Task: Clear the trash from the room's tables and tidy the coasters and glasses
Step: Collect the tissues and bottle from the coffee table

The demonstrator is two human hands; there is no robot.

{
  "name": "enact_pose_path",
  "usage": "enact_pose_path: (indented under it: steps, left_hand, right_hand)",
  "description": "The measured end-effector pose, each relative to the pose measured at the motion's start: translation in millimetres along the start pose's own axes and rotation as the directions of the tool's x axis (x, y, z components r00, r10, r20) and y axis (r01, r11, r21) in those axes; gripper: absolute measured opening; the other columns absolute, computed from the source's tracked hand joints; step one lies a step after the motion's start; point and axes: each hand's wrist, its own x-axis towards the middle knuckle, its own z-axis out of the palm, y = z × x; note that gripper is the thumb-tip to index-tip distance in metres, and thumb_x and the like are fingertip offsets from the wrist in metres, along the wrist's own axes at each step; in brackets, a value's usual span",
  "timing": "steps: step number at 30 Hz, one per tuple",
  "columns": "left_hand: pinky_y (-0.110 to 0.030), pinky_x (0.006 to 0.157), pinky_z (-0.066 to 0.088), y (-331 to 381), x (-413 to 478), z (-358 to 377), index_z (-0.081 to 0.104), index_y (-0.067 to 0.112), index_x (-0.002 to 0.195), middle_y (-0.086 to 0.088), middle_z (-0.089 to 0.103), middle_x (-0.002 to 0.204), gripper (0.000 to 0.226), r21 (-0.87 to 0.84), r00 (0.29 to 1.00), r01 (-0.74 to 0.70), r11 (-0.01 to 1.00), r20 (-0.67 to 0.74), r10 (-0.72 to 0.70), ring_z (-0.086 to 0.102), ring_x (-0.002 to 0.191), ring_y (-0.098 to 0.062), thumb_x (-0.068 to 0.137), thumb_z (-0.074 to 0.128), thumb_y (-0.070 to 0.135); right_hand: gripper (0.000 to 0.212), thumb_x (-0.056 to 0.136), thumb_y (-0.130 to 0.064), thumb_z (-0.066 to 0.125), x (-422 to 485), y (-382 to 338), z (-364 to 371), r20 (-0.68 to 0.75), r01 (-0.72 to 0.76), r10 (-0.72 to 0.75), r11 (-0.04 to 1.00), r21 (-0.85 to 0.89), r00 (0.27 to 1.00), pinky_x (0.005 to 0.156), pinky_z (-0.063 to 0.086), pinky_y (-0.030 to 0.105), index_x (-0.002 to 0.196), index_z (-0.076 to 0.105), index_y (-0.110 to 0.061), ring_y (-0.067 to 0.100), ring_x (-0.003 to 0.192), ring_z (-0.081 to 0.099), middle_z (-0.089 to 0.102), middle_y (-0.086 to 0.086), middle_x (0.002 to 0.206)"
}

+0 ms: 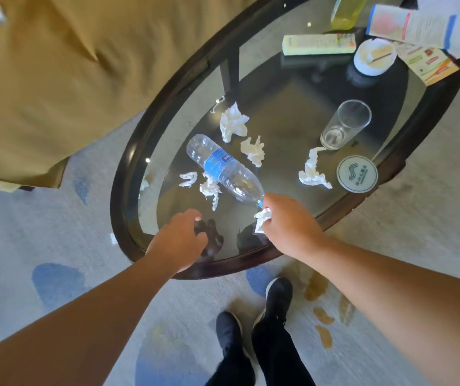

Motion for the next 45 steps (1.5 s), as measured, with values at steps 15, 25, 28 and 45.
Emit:
enact_pose_path:
  steps: [15, 25, 28, 45]
  left_hand:
    - [-0.033, 0.068, 0.048, -35, 36, 19, 0.042, 0.036, 0.126, -0.005, 0.034, 0.127, 0.032, 0.143, 0.984, 0.127, 0.982, -0.142, -0.107, 0.058, 0.077, -0.022, 0.095, 0.05, 0.036]
    - [-0.041, 0.085, 0.05, -30, 40, 35, 0.053, 0.01, 0.104, -0.012, 0.05, 0.11, 0.019, 0.13, 0.986, 0.164, 0.978, -0.059, -0.157, 0.055, 0.091, -0.028, 0.087, 0.051, 0.003]
    - [-0.04, 0.076, 0.051, -16, 35, 28, 0.048, 0.012, 0.091, -0.011, 0.052, 0.098, 0.008, 0.063, 0.985, 0.151, 0.986, -0.091, -0.145, 0.056, 0.085, -0.029, 0.087, 0.051, 0.005]
    - [-0.026, 0.076, 0.047, 63, 18, 2, 0.062, 0.012, 0.108, -0.004, 0.049, 0.118, 0.023, -0.088, 0.928, 0.071, 0.994, -0.359, -0.098, 0.057, 0.093, -0.019, 0.087, 0.058, 0.005]
  right_hand:
    - [0.013, 0.094, -0.015, 0.047, 8, -22, 5, -0.014, 0.015, -0.015, 0.998, 0.055, 1.0, 0.046, 0.022, 0.017, 0.096, 0.036, -0.022, 0.003, 0.058, 0.04, 0.041, -0.01, 0.069]
    - [0.022, 0.09, -0.004, 0.039, 26, -11, 3, 0.087, 0.069, -0.082, 0.987, 0.146, 0.993, 0.054, 0.036, 0.026, 0.094, 0.057, -0.014, 0.026, 0.078, 0.063, 0.052, -0.004, 0.083]
    - [0.017, 0.087, -0.011, 0.04, 27, -11, -12, 0.084, 0.057, -0.073, 0.981, 0.184, 0.994, 0.051, 0.035, 0.029, 0.072, 0.048, -0.013, 0.023, 0.068, 0.058, 0.051, -0.002, 0.068]
    - [0.017, 0.08, -0.012, 0.053, 12, 39, -104, 0.019, 0.023, -0.025, 0.995, 0.092, 1.0, 0.05, 0.029, 0.024, 0.091, 0.052, -0.024, 0.006, 0.065, 0.051, 0.054, -0.011, 0.075]
